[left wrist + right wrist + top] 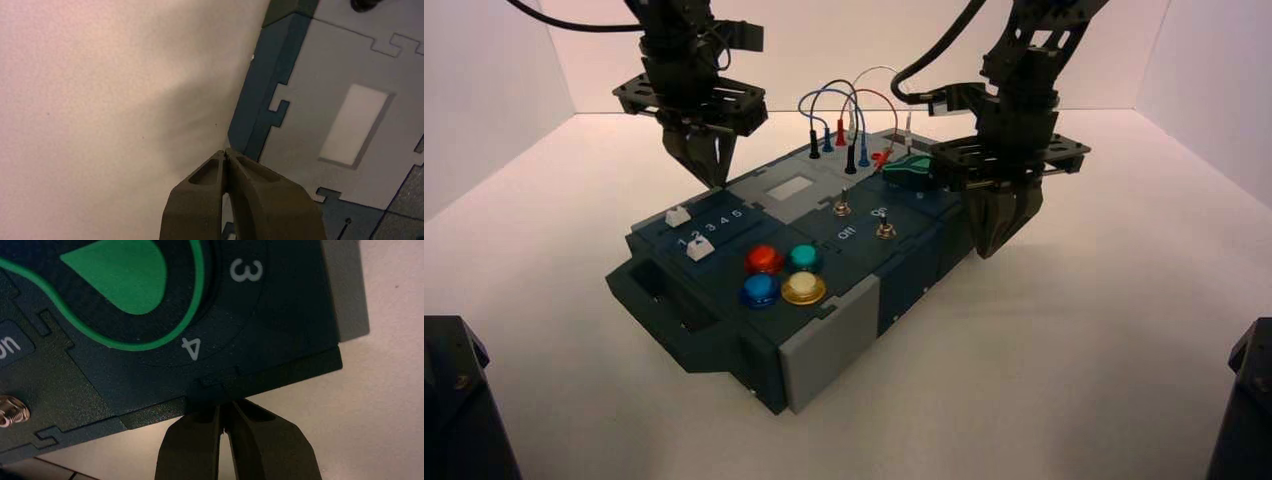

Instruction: Rotate the box counterclockwise.

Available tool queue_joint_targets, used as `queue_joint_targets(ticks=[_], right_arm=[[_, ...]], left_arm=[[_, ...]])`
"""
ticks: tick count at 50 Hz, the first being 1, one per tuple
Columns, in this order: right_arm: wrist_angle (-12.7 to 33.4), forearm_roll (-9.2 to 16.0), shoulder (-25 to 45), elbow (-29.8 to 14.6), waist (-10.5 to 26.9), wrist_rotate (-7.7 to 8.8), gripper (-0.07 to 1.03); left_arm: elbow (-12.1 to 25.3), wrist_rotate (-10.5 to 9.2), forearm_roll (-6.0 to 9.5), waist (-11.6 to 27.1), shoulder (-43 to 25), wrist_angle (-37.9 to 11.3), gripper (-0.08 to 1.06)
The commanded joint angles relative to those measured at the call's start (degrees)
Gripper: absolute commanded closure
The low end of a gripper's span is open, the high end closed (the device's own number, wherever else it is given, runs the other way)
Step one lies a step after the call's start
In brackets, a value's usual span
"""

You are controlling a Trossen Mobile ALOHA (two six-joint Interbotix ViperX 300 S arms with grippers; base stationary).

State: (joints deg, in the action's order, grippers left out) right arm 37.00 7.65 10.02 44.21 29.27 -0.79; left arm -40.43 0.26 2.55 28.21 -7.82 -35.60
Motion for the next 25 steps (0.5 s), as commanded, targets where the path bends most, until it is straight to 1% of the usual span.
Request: queue_joint_targets(ticks=[1, 9, 15, 25], right_arm=[[-1.2, -0.1, -0.9, -4.2, -0.8, 0.00, 0.99], [-1.1, -1.1, -0.4, -5.1, -1.8, 0.09, 0.98], [-1.1, -1.8, 0.1, -5.8, -1.9, 0.09, 0.99], [-0.7, -2.0, 0.9, -8.2, -1.9, 0.18, 0.98]], left_arm=[[-0.9, 0.09, 1.93, 6.3, -0.8, -1.1, 1.01], [-0.4, 0.09, 1.93, 8.0, -1.8, -1.1, 1.01], [-0.1, 0.09, 2.46, 9.4, -2.5, -1.1, 1.01], [0.4, 0.09, 2.90, 10.5, -2.8, -1.3, 1.01]])
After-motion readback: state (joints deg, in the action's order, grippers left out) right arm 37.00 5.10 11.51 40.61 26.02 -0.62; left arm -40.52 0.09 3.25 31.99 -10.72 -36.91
